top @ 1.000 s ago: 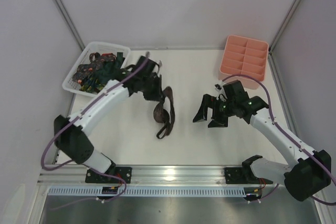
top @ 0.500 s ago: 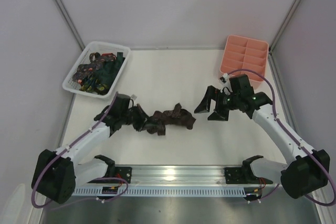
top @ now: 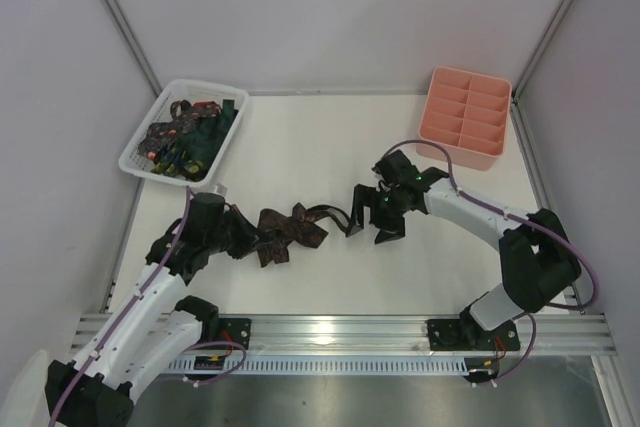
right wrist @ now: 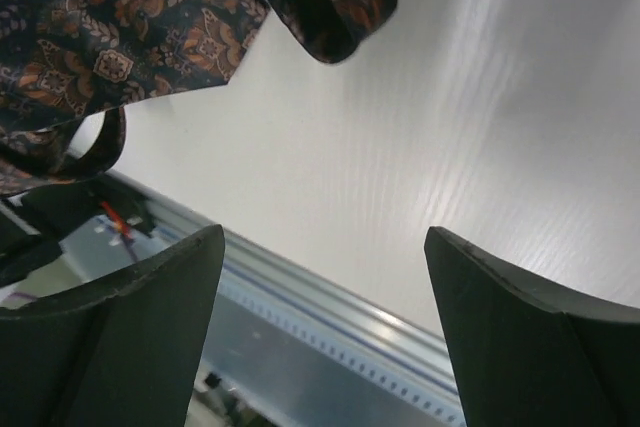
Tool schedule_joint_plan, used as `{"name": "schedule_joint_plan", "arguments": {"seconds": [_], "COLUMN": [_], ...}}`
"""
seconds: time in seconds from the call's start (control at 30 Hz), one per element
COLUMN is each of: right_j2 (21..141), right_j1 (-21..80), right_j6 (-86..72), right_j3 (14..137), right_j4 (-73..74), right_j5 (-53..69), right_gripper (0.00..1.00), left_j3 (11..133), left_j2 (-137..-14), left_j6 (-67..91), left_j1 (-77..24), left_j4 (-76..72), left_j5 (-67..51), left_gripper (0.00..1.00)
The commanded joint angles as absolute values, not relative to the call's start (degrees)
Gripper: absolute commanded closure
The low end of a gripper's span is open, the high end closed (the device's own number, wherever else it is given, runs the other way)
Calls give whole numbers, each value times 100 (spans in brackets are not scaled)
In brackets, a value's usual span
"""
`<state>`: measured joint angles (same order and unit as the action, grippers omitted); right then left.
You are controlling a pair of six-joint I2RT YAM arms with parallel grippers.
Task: Roll the ties
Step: Flatten the tie
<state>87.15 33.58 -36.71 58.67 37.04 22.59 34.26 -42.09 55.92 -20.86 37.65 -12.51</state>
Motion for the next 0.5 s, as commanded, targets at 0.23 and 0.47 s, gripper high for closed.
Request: {"name": "schedule_joint_plan", "arguments": {"seconds": [0.23,0.47], "right_j2": [9368,9835], "right_j1": [3814,3858], "right_j6": [-1672,-677], "right_j3": [6257,6241], "right_j4": [2786,2374], "right_j5": [1011,1300], "right_gripper": [10,12], "left_j3": [3384,3384], "left_j2": [-4043,-4069], "left_j6": [5528,5528], "left_j1": [-2039,-2039], "left_j4": [3823,3779], "left_j5": [-1380,-1415], "left_gripper": [100,100]}}
